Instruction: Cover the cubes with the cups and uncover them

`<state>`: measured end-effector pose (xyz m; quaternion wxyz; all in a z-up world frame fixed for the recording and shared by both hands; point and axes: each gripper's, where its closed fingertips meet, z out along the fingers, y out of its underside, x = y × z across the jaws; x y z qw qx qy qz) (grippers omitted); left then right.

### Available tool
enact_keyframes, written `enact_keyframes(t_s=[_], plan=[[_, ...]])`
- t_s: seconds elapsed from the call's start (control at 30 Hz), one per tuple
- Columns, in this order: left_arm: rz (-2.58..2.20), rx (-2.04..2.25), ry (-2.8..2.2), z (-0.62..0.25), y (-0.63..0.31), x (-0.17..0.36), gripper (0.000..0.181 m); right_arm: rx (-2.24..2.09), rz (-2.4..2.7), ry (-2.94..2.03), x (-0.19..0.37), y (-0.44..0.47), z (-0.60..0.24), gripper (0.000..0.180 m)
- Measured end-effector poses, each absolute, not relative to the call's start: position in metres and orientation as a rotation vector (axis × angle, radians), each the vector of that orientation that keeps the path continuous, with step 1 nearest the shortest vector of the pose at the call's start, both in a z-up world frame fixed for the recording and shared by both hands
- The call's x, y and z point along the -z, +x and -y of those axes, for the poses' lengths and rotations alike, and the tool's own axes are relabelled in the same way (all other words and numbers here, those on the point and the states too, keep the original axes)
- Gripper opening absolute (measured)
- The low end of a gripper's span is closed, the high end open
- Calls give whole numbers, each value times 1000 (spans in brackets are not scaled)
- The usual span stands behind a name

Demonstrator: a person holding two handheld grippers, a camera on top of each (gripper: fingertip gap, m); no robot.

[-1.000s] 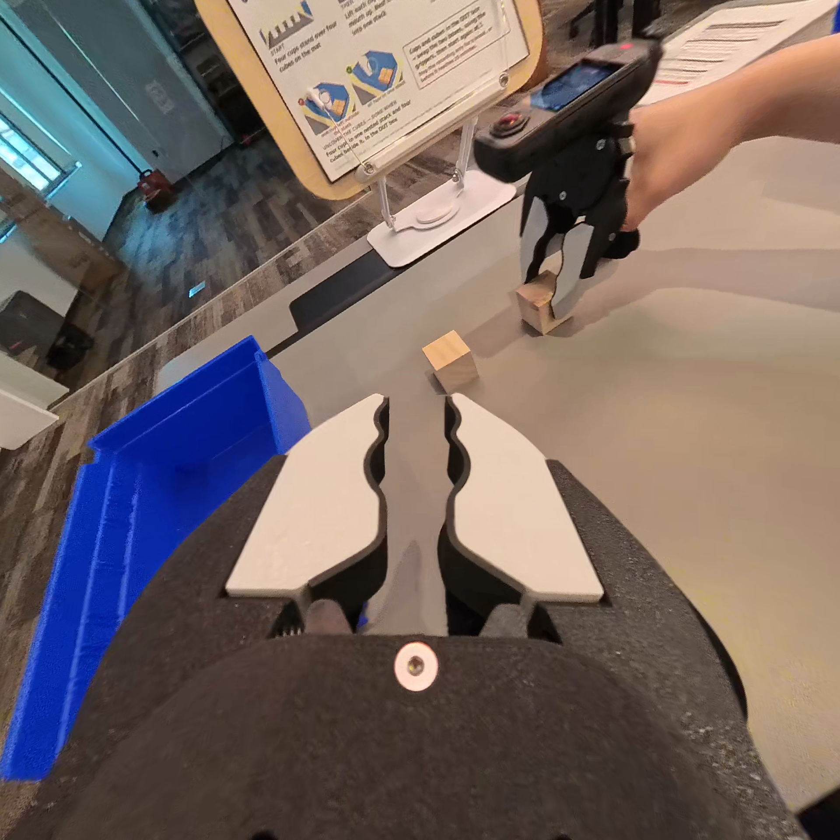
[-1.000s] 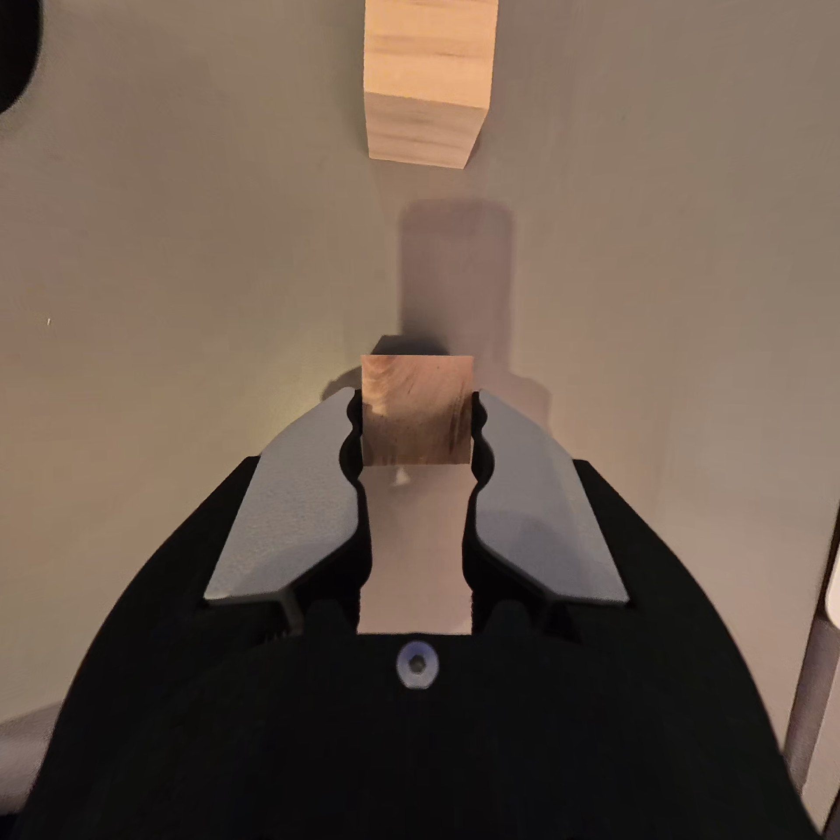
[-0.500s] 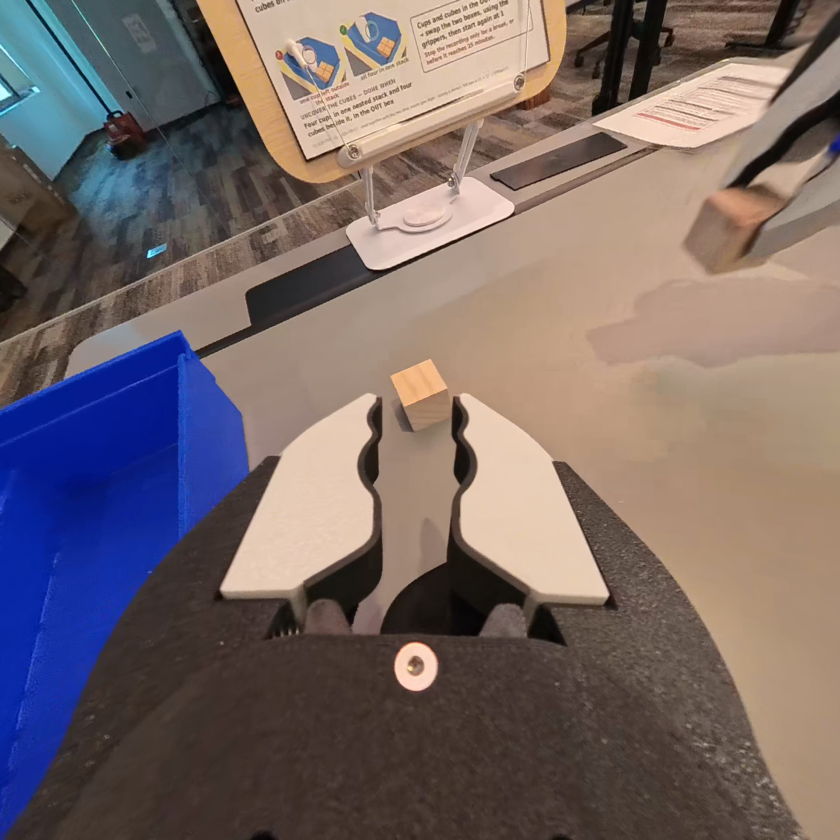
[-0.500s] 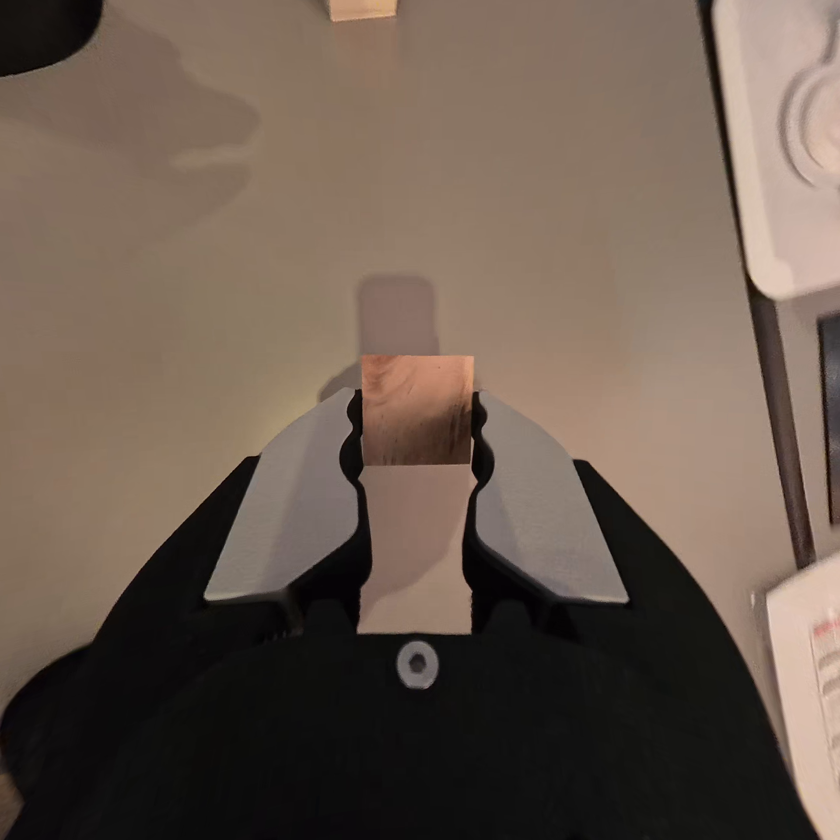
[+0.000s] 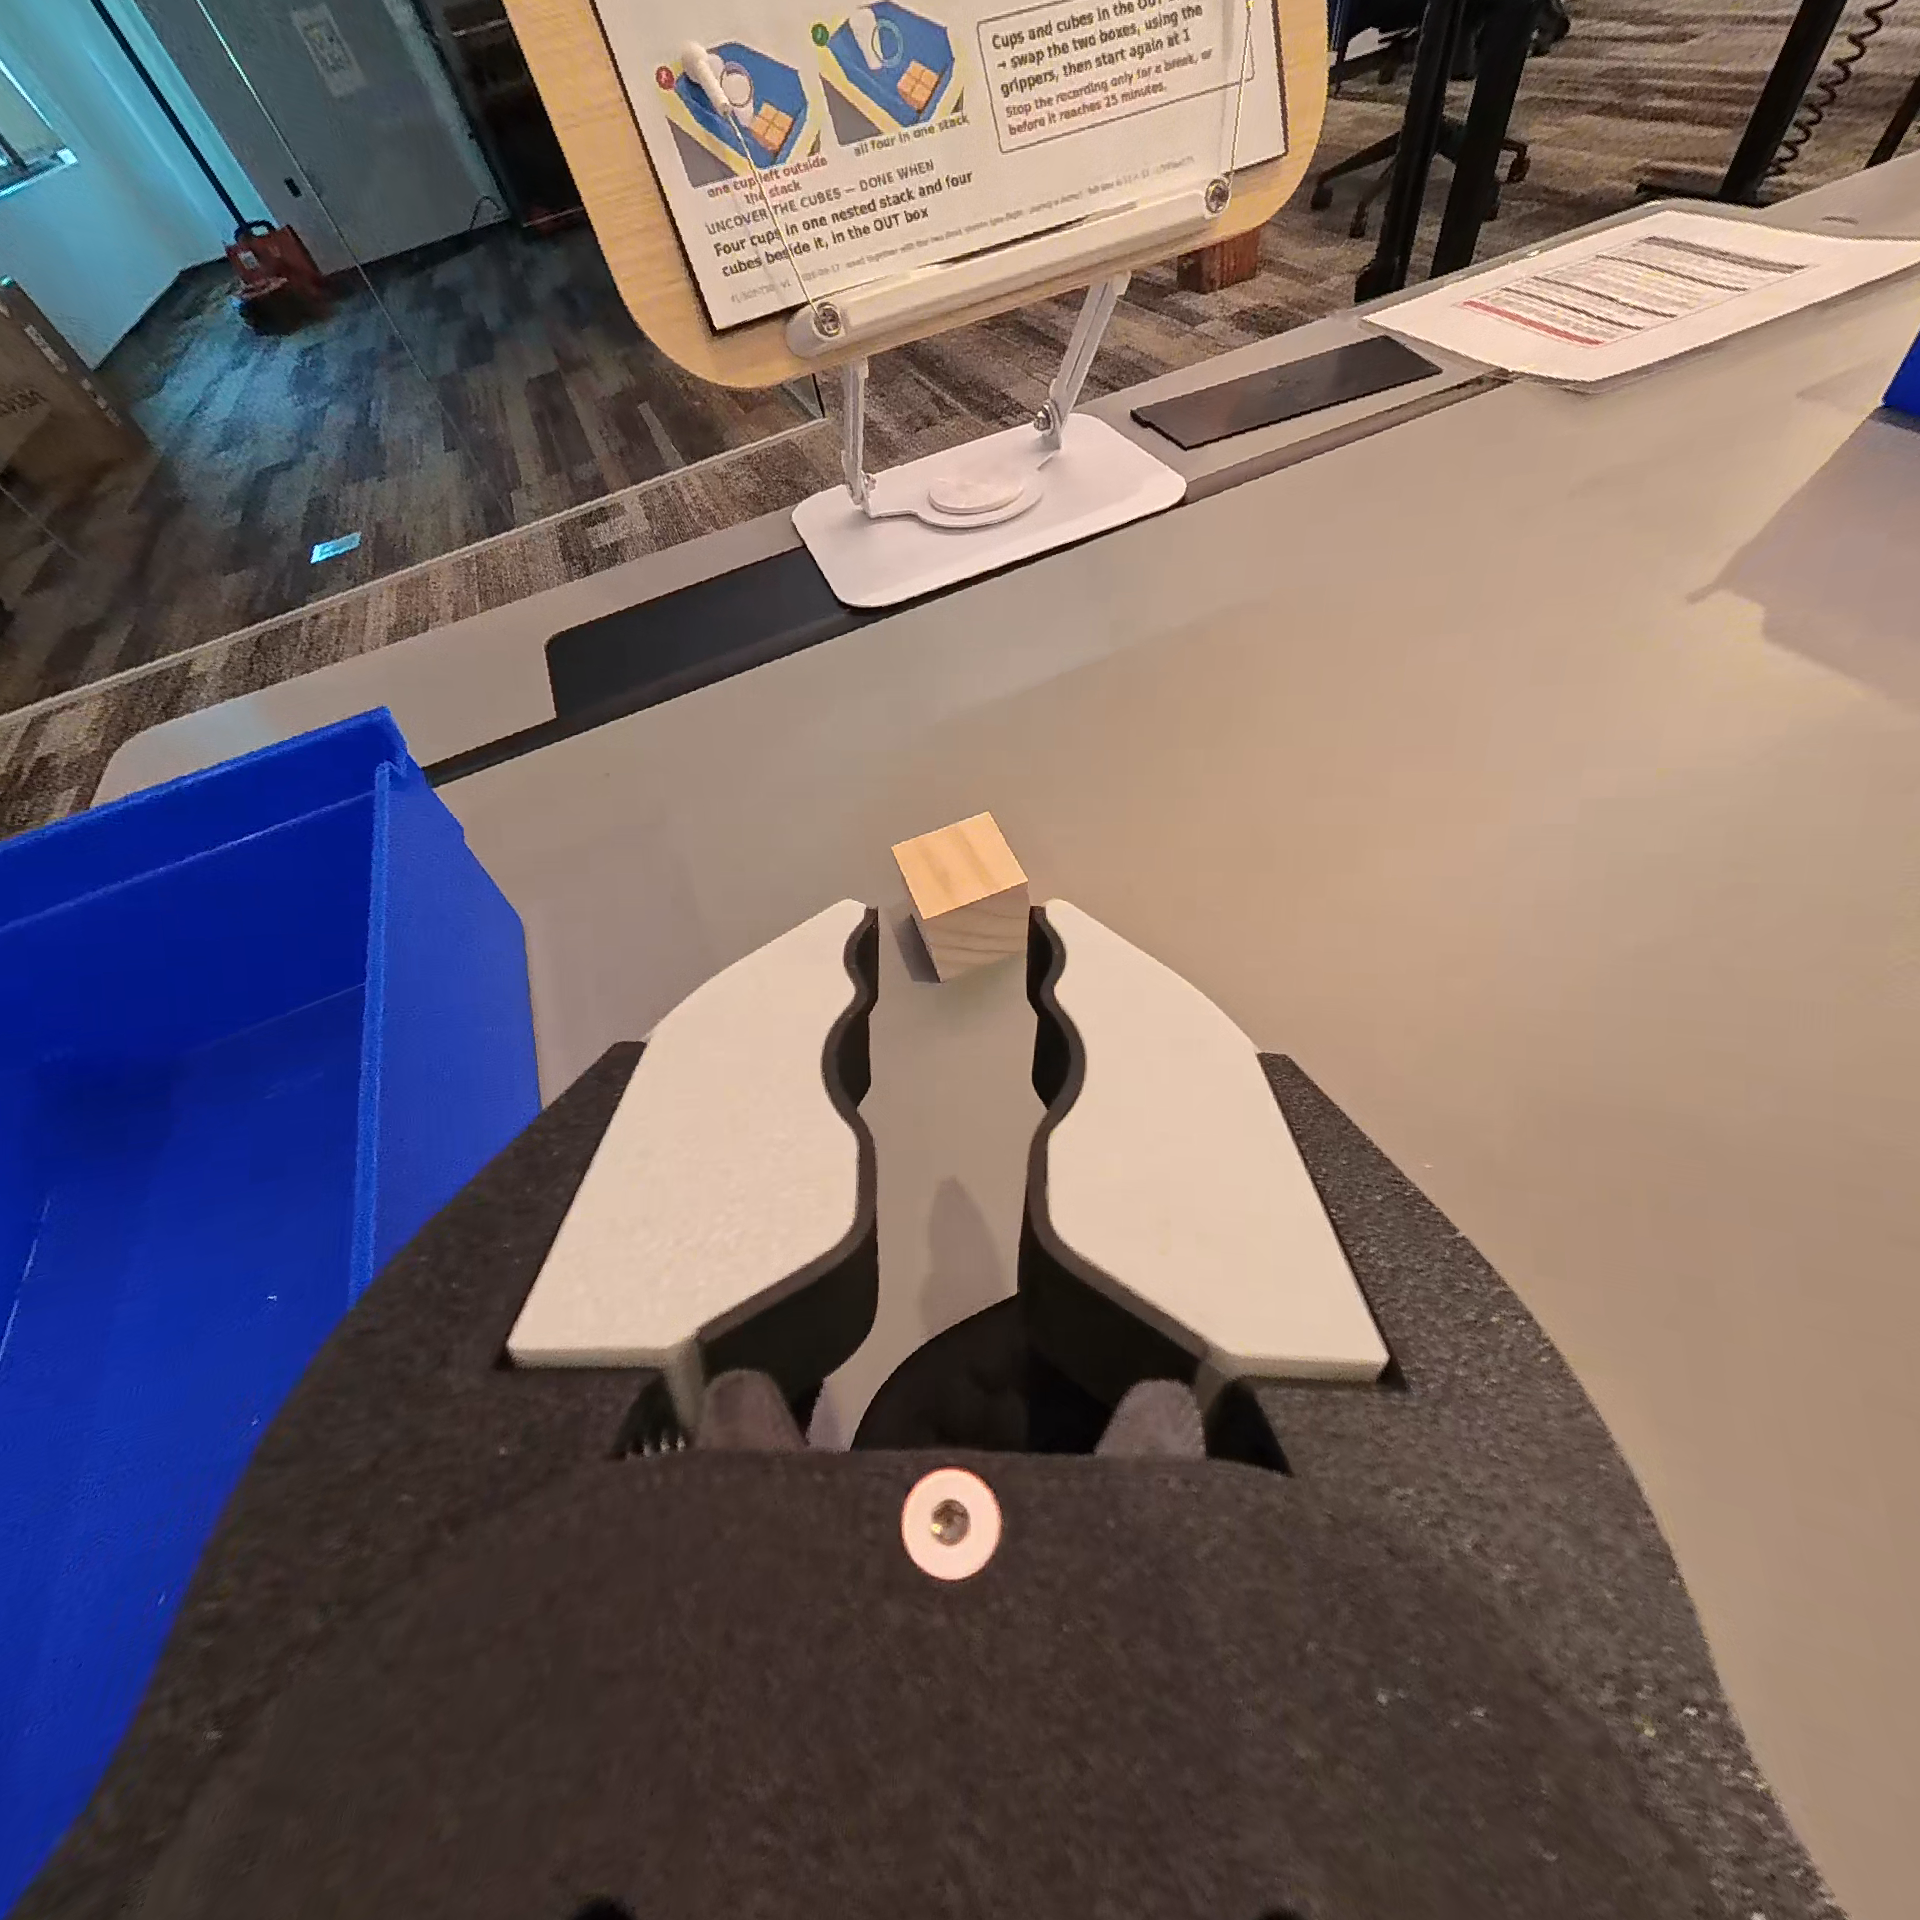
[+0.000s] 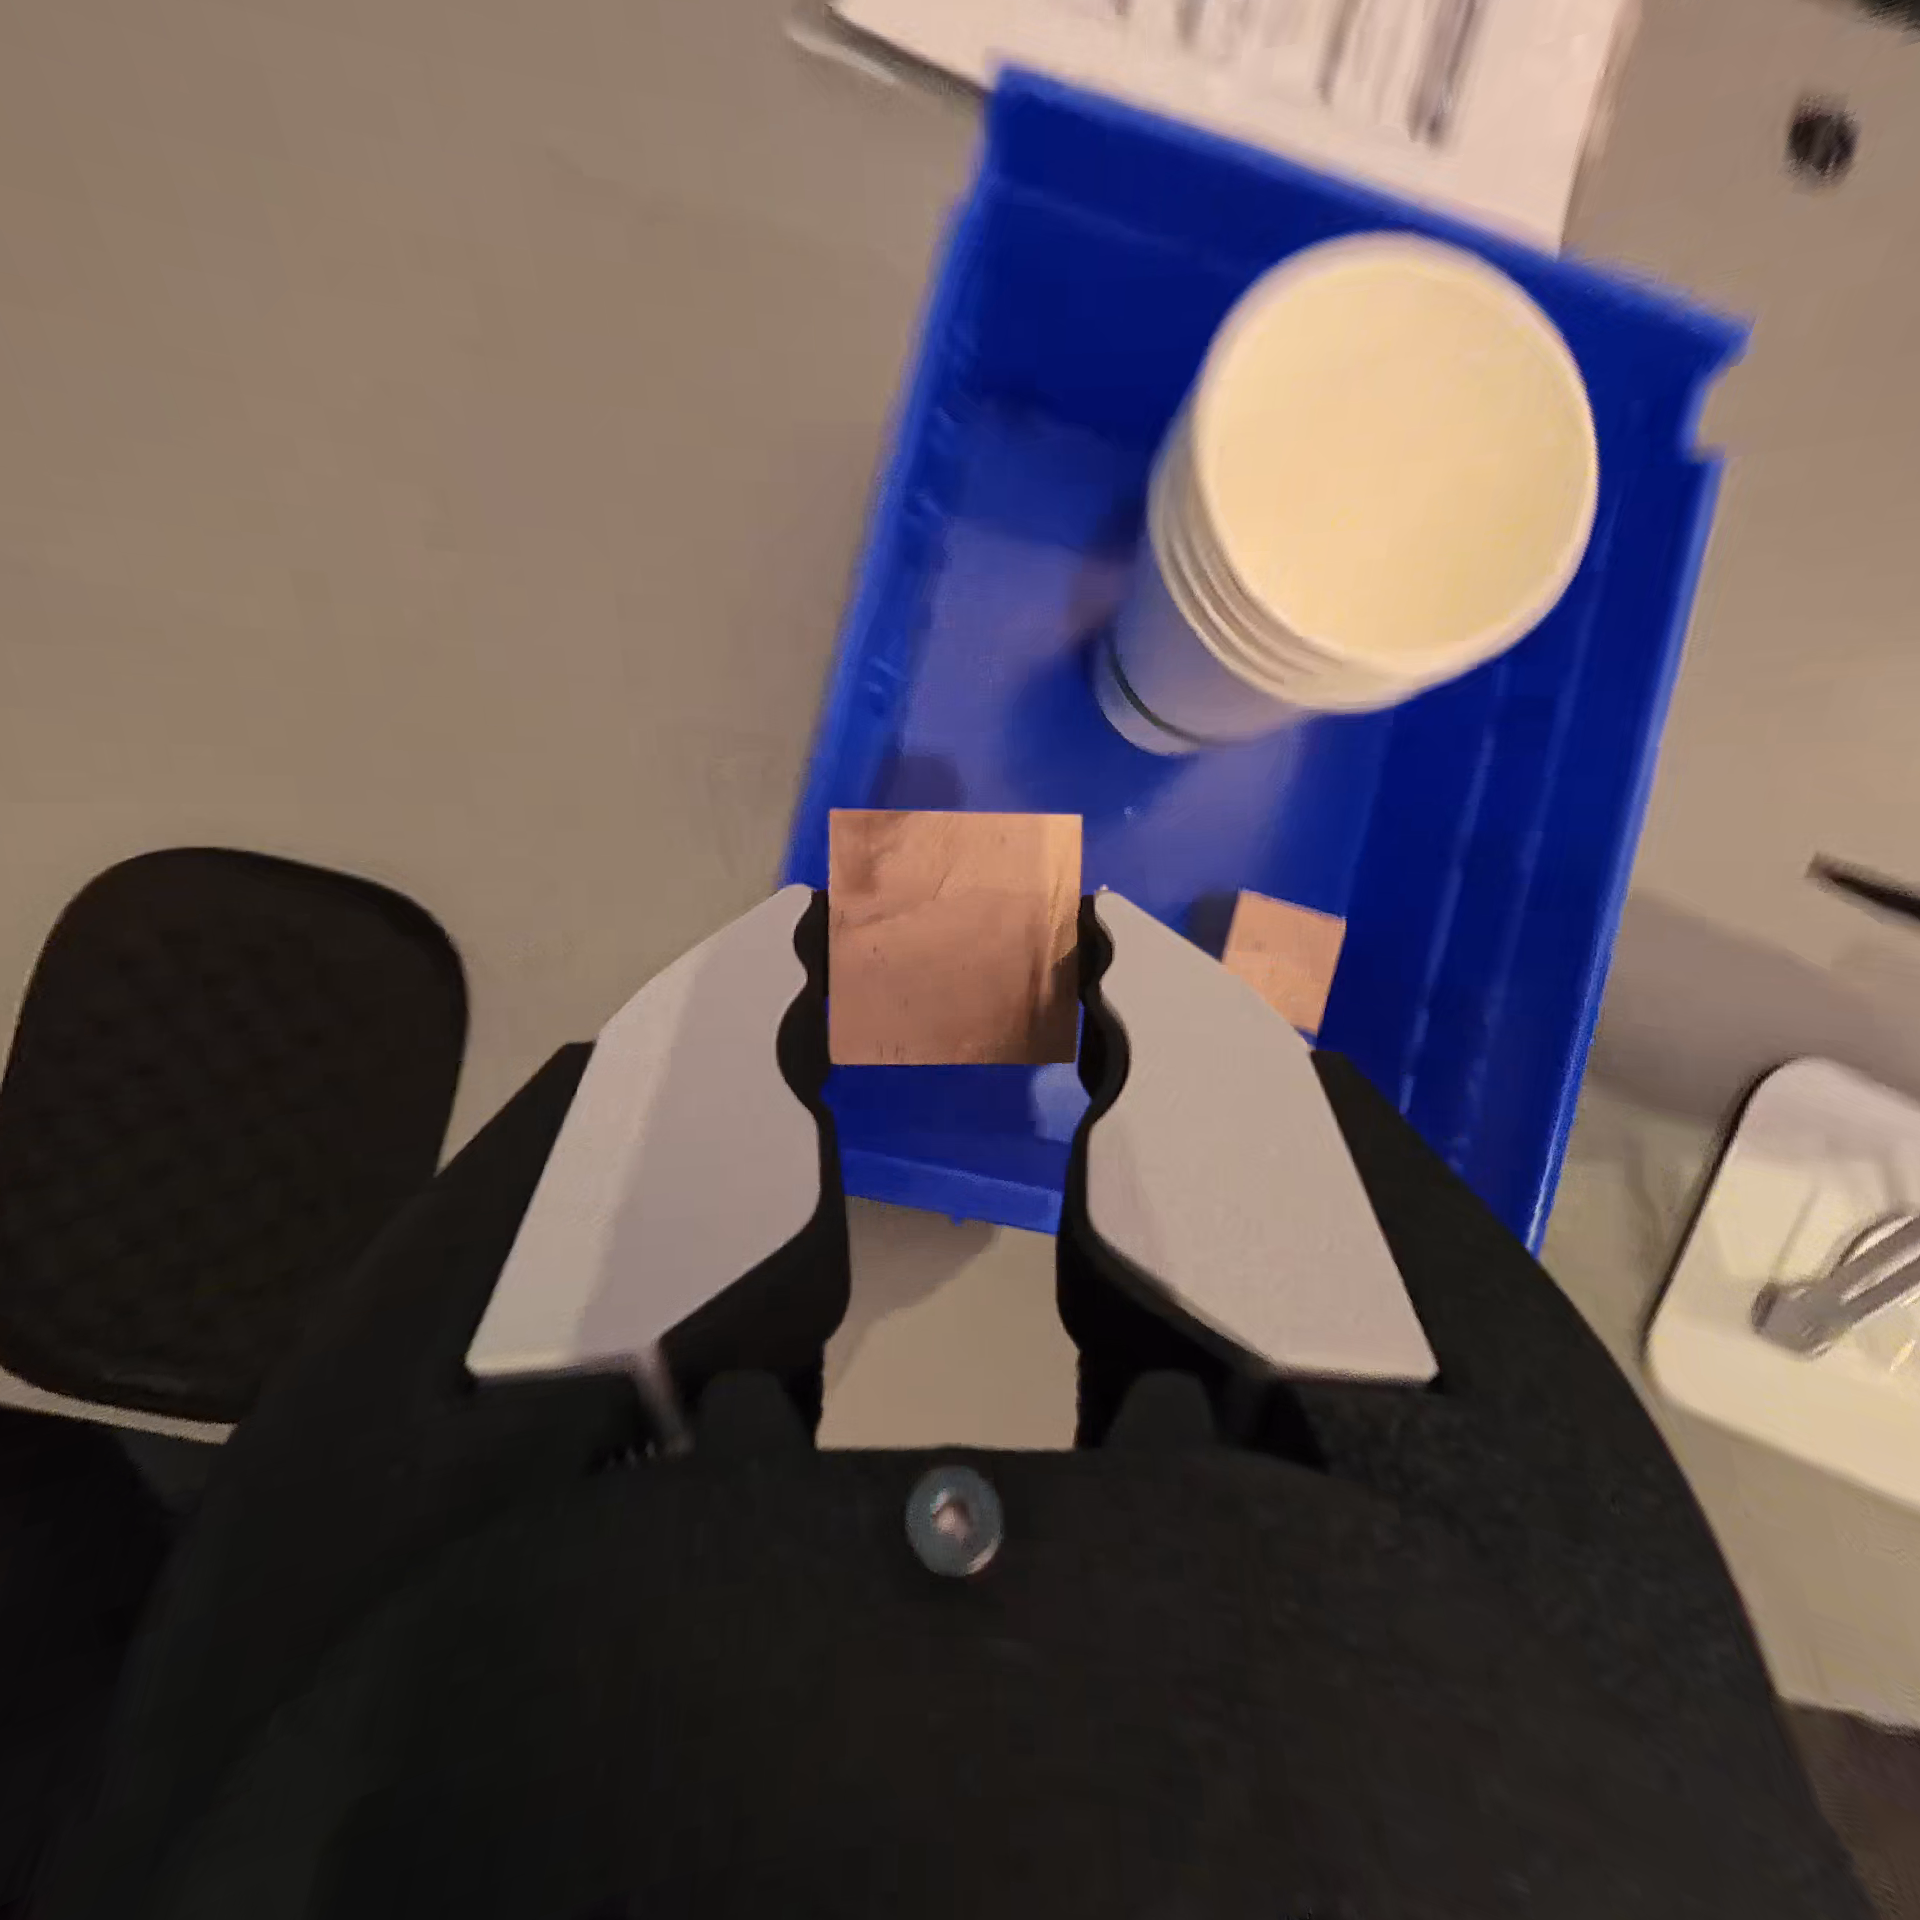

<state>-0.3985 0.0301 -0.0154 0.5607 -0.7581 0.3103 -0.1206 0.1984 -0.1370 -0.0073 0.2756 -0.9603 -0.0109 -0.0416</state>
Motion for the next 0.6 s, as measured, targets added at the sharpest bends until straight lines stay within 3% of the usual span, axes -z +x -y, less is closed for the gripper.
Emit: enact_keyframes(t_s=[0.33,0.6], plan=[[-733,258,-1787,-28,-400,8,26,89,-266,-2770,112,259,143,45],[-721,242,-1779,-26,-406,1,26,95,-277,-2829,137,266,138,45]])
